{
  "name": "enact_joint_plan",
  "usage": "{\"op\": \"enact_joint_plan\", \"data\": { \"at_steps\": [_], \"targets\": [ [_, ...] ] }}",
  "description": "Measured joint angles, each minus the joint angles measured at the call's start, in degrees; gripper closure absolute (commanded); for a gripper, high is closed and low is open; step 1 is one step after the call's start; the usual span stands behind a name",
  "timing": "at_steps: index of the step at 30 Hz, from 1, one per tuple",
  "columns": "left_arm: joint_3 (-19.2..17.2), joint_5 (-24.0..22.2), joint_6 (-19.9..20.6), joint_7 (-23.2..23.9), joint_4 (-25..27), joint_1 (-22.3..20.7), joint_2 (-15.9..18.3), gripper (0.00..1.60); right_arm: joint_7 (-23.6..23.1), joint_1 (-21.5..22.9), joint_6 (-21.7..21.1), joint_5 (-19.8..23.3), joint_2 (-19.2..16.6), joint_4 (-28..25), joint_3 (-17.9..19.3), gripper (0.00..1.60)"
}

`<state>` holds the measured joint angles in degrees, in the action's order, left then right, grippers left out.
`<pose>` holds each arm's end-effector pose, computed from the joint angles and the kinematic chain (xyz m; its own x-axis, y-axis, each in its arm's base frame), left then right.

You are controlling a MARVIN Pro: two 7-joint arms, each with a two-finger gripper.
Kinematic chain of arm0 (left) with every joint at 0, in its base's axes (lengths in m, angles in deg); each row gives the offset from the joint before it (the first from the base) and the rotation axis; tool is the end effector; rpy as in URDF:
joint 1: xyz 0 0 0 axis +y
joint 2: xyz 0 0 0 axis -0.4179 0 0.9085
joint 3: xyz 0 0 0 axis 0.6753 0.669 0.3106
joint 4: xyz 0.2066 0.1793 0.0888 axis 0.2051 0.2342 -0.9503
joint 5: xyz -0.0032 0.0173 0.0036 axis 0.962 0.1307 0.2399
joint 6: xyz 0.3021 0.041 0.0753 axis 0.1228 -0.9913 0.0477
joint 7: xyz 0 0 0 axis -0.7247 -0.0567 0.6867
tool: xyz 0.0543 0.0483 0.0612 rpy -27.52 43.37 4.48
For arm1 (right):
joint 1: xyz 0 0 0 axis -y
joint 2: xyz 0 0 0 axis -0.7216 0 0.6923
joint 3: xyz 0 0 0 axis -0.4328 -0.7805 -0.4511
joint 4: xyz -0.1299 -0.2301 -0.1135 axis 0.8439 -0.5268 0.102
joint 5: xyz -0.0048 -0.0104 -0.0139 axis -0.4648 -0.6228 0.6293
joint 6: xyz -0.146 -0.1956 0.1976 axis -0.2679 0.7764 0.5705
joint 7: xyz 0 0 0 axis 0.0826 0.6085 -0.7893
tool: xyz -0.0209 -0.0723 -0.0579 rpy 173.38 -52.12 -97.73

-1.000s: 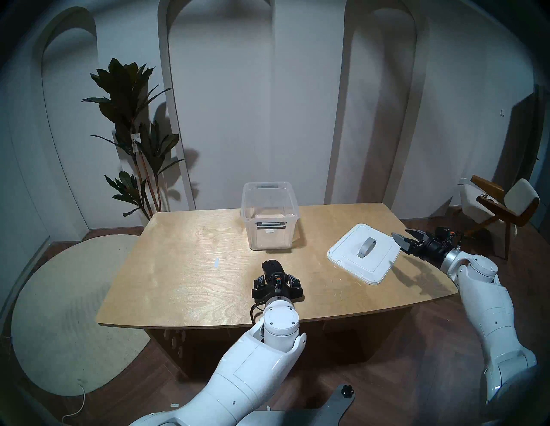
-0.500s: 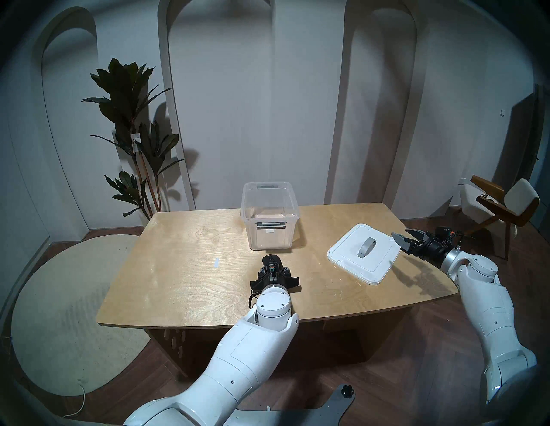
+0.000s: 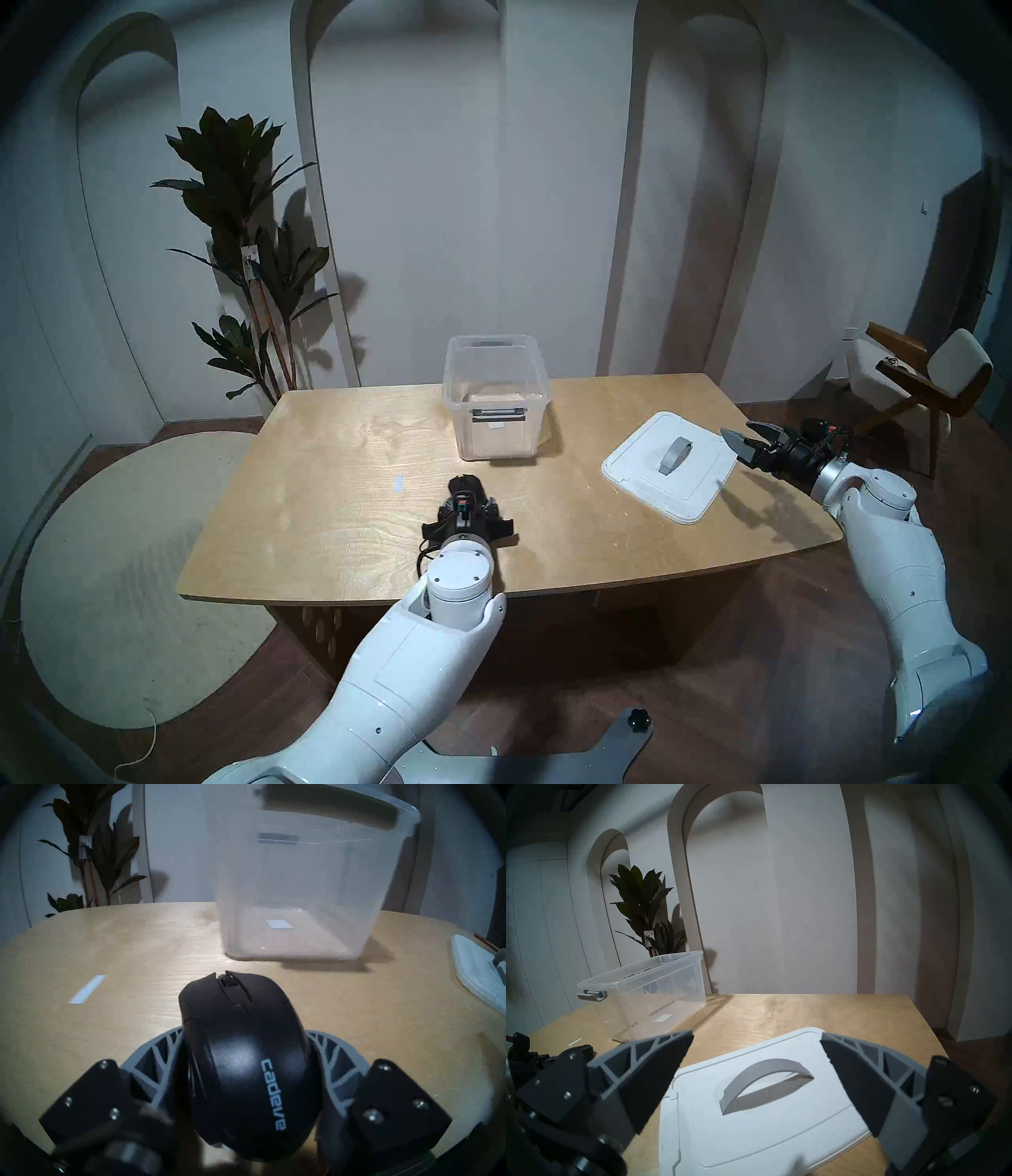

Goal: Open a storage container and put mouse inside

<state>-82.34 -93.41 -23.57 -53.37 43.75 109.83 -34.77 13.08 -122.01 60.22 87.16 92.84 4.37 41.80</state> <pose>0.4104 -0.0867 -0.3839 0.3493 0.0178 0.9369 0.0912 -0.9957 -0.0151 0.4419 -0.2601 -0.2694 0.1584 -0.0841 0.9838 0.4192 -0.8964 -0.1441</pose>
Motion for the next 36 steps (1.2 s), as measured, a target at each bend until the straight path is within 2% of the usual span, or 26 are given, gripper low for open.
{"op": "enact_joint_plan", "data": {
  "at_steps": [6, 12, 22, 29, 36],
  "targets": [
    [-3.23, 1.8, -1.36, -0.38, 4.04, 1.19, 4.53, 1.6, -0.09, 0.04, 0.0, 0.0, 0.0, 0.07, 0.0, 0.0],
    [-4.51, 3.26, -3.29, 0.99, 7.83, 0.76, 7.61, 1.6, -0.17, 0.07, 0.0, -0.01, -0.01, 0.13, 0.0, 0.0],
    [-6.02, 3.8, -4.81, 7.5, 14.81, -2.25, 11.56, 1.6, -0.28, 0.13, 0.0, -0.01, -0.01, 0.22, 0.0, 0.0],
    [-7.48, 2.56, -2.52, 13.66, 19.73, -5.56, 13.29, 1.6, -0.35, 0.17, 0.0, -0.01, -0.01, 0.26, 0.0, 0.0],
    [-8.31, 2.09, 3.84, 21.36, 21.61, -9.38, 14.75, 1.6, -0.42, 0.22, 0.0, -0.01, -0.01, 0.32, 0.0, 0.0]
  ]
}}
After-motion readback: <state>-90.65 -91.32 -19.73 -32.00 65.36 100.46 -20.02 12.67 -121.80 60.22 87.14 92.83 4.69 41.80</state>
